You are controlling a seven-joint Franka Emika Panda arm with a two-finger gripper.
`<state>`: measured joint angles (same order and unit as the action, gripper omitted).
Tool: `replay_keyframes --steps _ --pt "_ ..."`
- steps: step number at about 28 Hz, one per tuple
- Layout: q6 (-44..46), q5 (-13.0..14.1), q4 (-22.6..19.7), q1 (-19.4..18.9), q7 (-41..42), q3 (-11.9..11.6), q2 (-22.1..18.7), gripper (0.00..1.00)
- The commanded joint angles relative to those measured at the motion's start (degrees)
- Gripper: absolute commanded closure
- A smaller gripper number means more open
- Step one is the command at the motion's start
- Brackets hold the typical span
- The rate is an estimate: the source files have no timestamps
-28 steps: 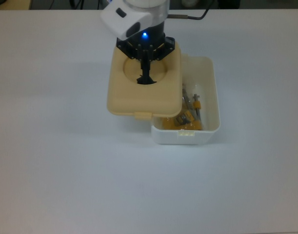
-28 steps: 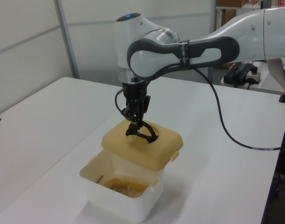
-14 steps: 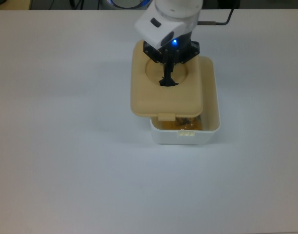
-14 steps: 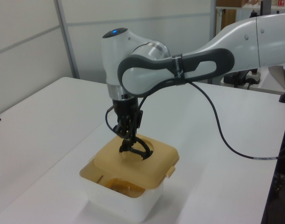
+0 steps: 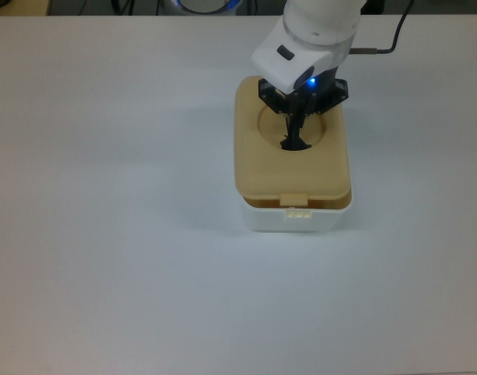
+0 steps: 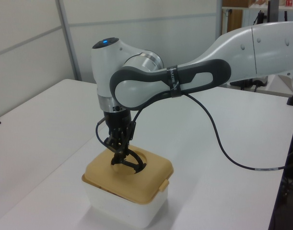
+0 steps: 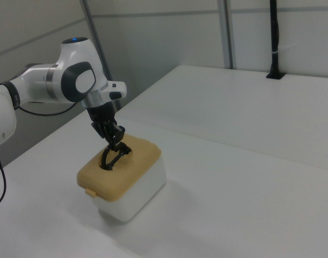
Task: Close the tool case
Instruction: 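Carry the lid over the white box and lower it onto the rim, then open the gripper and release the lid handle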
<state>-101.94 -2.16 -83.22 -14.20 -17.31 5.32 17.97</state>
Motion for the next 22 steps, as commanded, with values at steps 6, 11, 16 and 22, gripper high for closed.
replay_keyframes --steps 6,11,16,22 --pt "-0.98 -1.35 2.36 -1.35 -1.50 -0.31 1.62 1.00" --pt "-1.41 -1.35 2.45 -1.35 -1.50 -0.39 1.89 1.00" --pt "-2.65 -1.44 2.45 -1.27 -2.46 -0.48 2.15 0.97" --pt "-3.35 -1.53 2.36 -1.18 -2.73 -0.74 2.59 0.77"
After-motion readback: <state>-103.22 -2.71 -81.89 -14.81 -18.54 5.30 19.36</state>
